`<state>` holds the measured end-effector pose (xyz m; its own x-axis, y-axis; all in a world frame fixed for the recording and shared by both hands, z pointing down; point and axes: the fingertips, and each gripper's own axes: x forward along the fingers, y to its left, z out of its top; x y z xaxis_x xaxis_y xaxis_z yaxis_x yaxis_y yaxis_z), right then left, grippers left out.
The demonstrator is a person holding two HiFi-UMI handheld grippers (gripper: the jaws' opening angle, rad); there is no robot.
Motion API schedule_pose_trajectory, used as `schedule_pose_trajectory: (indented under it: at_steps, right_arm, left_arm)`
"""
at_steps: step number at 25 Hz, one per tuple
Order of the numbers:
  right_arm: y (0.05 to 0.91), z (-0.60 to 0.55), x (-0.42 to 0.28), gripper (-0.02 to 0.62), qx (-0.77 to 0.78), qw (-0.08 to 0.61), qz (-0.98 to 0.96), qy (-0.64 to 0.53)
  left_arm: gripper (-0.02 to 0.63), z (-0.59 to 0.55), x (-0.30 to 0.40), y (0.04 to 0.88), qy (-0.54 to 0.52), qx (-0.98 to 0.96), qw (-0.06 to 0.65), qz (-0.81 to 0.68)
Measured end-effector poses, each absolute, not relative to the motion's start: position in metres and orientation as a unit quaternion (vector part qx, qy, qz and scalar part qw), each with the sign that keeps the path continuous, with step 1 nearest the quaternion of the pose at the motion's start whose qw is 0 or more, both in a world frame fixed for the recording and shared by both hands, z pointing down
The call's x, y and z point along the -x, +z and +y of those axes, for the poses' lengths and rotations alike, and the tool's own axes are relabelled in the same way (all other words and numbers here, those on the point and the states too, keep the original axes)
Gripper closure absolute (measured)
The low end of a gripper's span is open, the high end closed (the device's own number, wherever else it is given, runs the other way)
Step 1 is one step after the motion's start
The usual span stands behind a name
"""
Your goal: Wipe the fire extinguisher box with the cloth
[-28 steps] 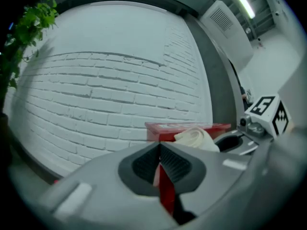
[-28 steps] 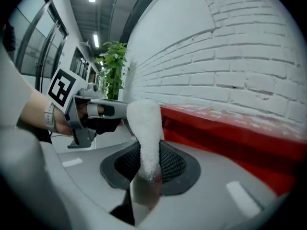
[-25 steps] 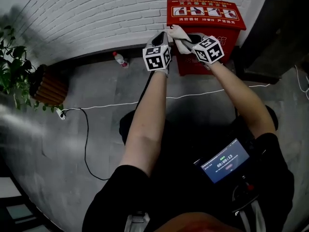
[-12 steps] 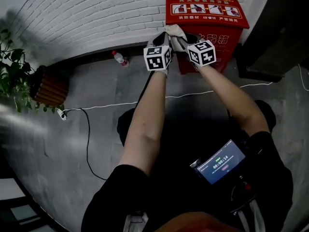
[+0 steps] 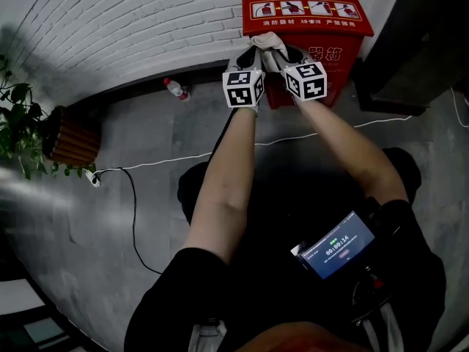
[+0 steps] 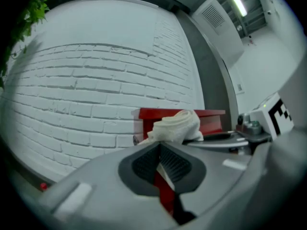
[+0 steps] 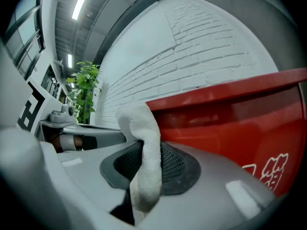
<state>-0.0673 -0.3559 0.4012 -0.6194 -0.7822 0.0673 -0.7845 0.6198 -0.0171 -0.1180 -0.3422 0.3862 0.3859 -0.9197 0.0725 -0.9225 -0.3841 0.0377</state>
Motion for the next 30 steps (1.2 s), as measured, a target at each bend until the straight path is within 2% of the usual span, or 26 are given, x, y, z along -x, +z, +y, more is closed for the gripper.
schedule_pose_trajectory:
  at_steps: [16,30]
  right_arm:
    - [0.386,-0.358,-0.053,0.499,-0.5,0.004,-0.865,0.028]
    - [0.381,-0.358,-0.173,0.497,-0.562,-0.037,-0.825,0.046]
  left_arm:
    - [0.604,-0.339,0.016,0.367,-0.014,-0.865,0.019,-0.502]
    - [0.603,-0.332,-0.008,0.372,-0.016,-0.865,0.03,-0.5]
